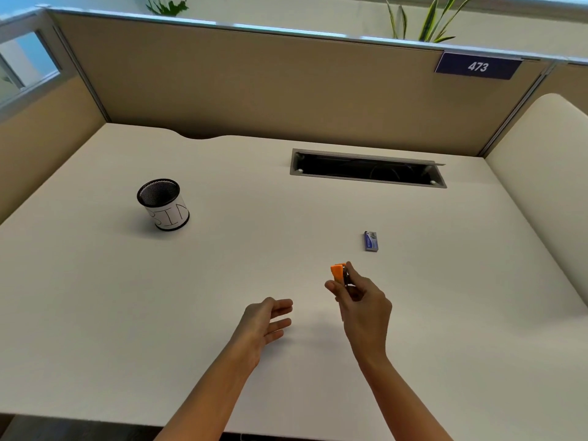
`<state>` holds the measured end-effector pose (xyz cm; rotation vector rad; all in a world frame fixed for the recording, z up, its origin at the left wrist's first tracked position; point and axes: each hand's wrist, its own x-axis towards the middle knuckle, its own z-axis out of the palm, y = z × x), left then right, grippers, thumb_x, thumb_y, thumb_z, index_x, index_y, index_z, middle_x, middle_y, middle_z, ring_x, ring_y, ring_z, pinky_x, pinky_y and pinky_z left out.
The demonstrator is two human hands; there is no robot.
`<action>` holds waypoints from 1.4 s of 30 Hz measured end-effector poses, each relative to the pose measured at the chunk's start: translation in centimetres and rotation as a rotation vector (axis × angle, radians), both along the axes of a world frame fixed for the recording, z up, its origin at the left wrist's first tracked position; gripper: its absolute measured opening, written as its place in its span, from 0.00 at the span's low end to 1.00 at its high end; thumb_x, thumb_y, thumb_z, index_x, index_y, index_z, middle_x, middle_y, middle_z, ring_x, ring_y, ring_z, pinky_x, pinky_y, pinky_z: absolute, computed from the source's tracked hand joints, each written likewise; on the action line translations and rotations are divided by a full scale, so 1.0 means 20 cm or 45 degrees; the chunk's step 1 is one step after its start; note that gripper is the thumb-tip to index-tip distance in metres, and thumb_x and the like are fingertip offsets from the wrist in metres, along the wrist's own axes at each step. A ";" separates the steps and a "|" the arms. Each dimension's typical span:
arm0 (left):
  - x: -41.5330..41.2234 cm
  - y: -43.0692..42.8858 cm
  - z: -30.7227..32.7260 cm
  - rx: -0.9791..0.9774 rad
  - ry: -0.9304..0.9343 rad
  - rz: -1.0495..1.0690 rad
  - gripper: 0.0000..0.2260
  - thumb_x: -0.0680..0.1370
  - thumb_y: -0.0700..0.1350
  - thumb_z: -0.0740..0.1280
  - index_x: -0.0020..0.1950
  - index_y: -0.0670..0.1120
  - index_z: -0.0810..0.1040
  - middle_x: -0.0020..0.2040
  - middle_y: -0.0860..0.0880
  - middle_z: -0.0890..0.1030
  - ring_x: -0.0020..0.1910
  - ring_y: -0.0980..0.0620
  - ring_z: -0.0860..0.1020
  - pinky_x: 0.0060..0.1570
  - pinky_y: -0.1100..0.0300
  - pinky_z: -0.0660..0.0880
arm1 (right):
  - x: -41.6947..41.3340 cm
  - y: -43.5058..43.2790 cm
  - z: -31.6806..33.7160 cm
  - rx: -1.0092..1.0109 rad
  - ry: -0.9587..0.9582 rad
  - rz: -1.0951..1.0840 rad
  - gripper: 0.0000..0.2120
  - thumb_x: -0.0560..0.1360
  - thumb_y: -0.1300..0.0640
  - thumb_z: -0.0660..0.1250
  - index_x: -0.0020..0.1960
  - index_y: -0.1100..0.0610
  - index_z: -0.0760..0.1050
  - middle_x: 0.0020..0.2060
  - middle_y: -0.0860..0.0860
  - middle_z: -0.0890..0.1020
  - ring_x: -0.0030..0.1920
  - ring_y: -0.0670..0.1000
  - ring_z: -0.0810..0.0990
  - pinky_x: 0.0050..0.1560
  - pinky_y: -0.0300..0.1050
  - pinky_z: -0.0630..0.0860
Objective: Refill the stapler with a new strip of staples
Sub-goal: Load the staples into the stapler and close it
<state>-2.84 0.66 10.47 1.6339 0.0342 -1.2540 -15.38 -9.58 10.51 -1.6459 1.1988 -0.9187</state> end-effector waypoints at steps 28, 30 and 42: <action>0.08 0.08 -0.56 0.244 -1.694 -0.680 0.34 0.75 0.61 0.43 0.78 0.47 0.48 0.78 0.53 0.45 0.77 0.53 0.45 0.73 0.59 0.34 | 0.02 -0.29 -0.44 -0.223 0.572 -0.274 0.13 0.74 0.52 0.71 0.50 0.61 0.79 0.36 0.56 0.72 0.35 0.58 0.74 0.36 0.42 0.66; 0.09 0.08 -0.59 0.255 -1.750 -0.695 0.32 0.76 0.59 0.46 0.78 0.47 0.50 0.79 0.51 0.48 0.77 0.51 0.48 0.72 0.60 0.34 | 0.02 -0.30 -0.48 -0.190 0.588 -0.261 0.14 0.75 0.51 0.70 0.51 0.62 0.79 0.38 0.57 0.72 0.37 0.58 0.75 0.36 0.43 0.66; 0.08 0.11 -0.61 0.263 -1.806 -0.643 0.27 0.80 0.55 0.48 0.76 0.43 0.59 0.77 0.47 0.59 0.76 0.51 0.55 0.74 0.57 0.47 | 0.02 -0.22 -0.48 -0.666 0.837 -0.244 0.27 0.72 0.52 0.72 0.66 0.62 0.71 0.51 0.60 0.78 0.47 0.60 0.78 0.45 0.52 0.77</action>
